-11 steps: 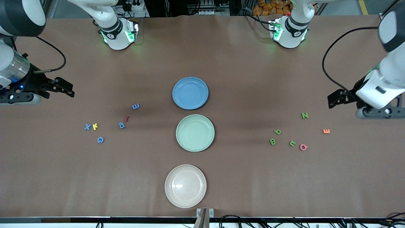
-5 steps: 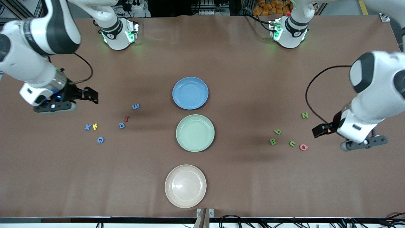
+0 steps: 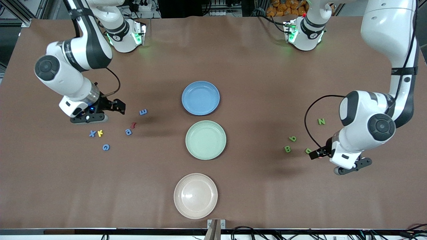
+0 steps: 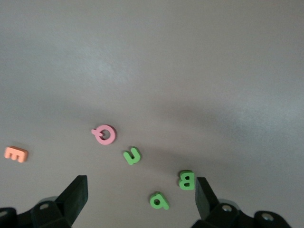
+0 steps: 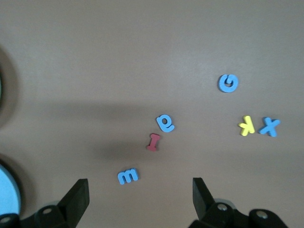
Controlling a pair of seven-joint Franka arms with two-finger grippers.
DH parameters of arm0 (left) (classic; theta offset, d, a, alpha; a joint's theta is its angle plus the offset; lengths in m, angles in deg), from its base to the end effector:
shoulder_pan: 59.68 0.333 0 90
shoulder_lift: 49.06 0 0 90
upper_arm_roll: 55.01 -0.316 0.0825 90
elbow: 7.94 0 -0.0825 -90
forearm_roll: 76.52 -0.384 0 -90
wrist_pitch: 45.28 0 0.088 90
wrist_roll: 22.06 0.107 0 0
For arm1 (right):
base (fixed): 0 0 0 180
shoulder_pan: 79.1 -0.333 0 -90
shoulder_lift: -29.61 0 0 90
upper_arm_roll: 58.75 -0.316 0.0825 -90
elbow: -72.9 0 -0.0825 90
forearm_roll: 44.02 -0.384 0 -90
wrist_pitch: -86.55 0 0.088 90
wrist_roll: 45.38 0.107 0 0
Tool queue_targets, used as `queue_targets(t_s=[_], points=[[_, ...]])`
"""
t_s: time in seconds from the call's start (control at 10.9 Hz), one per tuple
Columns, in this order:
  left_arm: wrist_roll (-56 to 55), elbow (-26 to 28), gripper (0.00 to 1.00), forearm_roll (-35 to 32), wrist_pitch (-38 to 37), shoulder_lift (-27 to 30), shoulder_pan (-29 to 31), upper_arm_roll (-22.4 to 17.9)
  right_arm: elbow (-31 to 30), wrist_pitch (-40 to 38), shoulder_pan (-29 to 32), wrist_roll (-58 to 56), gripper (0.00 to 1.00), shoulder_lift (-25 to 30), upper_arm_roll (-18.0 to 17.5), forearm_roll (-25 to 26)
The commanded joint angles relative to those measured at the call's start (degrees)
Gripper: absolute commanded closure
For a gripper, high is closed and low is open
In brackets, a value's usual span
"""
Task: Sort letters by color into matching plates
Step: 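Grasp the blue e with the right gripper while the left gripper grasps green b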
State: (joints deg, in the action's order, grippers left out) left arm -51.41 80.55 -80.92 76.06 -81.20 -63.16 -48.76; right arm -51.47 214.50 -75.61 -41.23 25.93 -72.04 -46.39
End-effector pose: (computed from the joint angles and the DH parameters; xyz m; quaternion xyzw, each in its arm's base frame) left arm 0.6921 -0.1036 0.3279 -0.9872 -0.1593 -0.0090 0.0011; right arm 0.5356 0.0930 0.3652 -0.9991 -0.0363 0.0030 0.0235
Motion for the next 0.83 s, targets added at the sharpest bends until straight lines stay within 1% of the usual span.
queue_targets(t_s=[0.0, 0.18, 0.28, 0.37, 0.46, 0.55, 0.64, 0.74], points=[[-13.9, -0.5, 0.0, -2.9, 0.2, -2.7, -1.7, -0.1, -0.3, 5.0, -0.4, 0.6, 0.1, -6.4, 0.0, -0.9], [-27.2, 1.5, 0.0, -4.9, 0.5, -3.0, -2.3, 0.1, -0.7, 9.4, -0.4, 0.6, 0.16, -10.4, 0.1, -0.4], [-31.6, 2.4, 0.0, -5.0, 0.8, -2.8, -2.7, 0.1, -1.0, 12.3, -0.4, 0.6, 0.17, -12.4, 0.2, -0.2], [-35.3, 4.8, 0.0, -5.0, 2.5, -2.2, -2.8, 0.2, -1.1, 14.0, -0.4, 0.5, 0.2, -14.1, 0.4, 0.0], [-38.7, 8.4, 0.0, -5.0, 6.0, -0.9, -3.4, 0.3, -1.1, 15.3, -0.2, 0.5, 0.23, -15.6, 0.6, 0.4], [-41.4, 13.2, 0.0, -5.0, 10.2, 0.6, -3.6, 0.2, -1.1, 16.4, -0.2, 0.5, 0.24, -16.9, 0.7, 0.9], [-41.9, 19.1, 0.0, -5.2, 16.4, 2.8, -3.6, 0.3, -1.2, 17.9, -0.2, 0.5, 0.25, -17.8, 0.7, 1.4], [-41.9, 23.7, 0.0, -5.2, 20.6, 5.0, -3.4, 0.3, -1.4, 18.8, -0.2, 0.5, 0.27, -18.6, 0.7, 2.1]])
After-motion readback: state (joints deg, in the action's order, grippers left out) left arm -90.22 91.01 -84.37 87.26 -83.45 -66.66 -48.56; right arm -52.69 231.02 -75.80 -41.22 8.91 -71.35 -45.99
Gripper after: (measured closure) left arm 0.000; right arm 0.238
